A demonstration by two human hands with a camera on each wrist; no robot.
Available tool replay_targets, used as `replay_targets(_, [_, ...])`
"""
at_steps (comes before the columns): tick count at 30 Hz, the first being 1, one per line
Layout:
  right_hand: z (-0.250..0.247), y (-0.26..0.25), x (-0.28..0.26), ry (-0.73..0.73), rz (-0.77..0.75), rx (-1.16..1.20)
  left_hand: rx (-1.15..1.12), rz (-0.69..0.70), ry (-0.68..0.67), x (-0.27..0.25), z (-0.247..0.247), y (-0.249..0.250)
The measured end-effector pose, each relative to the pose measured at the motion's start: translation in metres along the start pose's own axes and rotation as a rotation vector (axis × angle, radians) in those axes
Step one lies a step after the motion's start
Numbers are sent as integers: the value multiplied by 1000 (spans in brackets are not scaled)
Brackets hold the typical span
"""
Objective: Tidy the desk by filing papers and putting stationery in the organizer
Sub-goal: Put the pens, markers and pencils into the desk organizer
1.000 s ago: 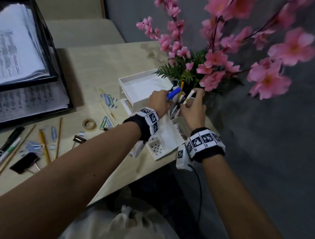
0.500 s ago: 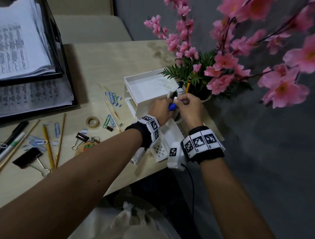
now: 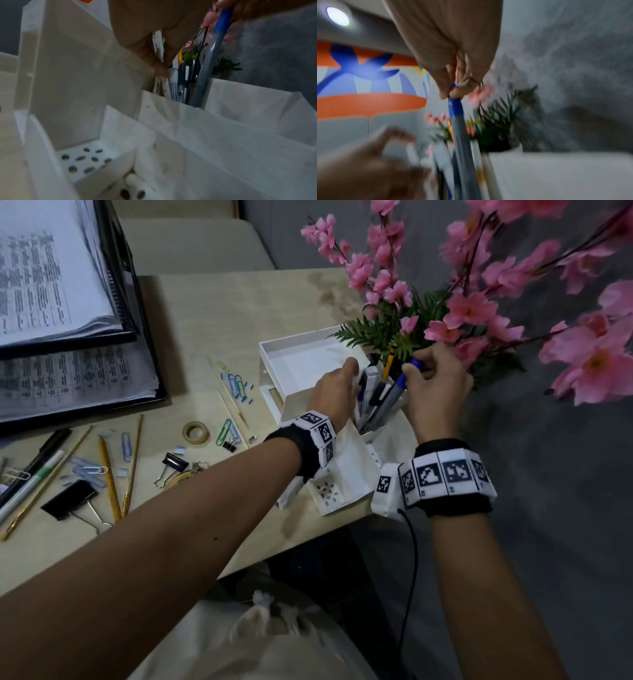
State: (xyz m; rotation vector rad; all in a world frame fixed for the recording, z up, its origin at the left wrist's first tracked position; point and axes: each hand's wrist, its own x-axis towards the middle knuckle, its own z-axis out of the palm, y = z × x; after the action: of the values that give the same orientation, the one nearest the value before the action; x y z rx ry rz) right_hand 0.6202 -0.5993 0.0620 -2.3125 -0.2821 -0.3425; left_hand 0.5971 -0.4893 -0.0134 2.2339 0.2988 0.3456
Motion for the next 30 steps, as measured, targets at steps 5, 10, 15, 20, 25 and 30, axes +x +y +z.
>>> replay_targets(5, [16, 5, 0, 20, -6, 2, 127, 38, -51, -3, 7, -15])
replay_targets(10, [28, 19, -20, -81, 67, -62, 82, 80, -150, -16, -1, -30])
replay_targets(15, [26, 0, -13, -80, 12, -127, 13, 1, -111, -32, -31, -35])
replay_targets(20, [66, -57, -35, -231, -175, 17, -259, -248, 87, -44, -77, -58])
replay_targets(25, [144, -78, -72, -660, -169, -33, -435, -596, 183, -73, -127, -115])
replay_targets(30, [181, -71, -89, -828, -119, -334, -387, -743, 219, -117, -168, -160])
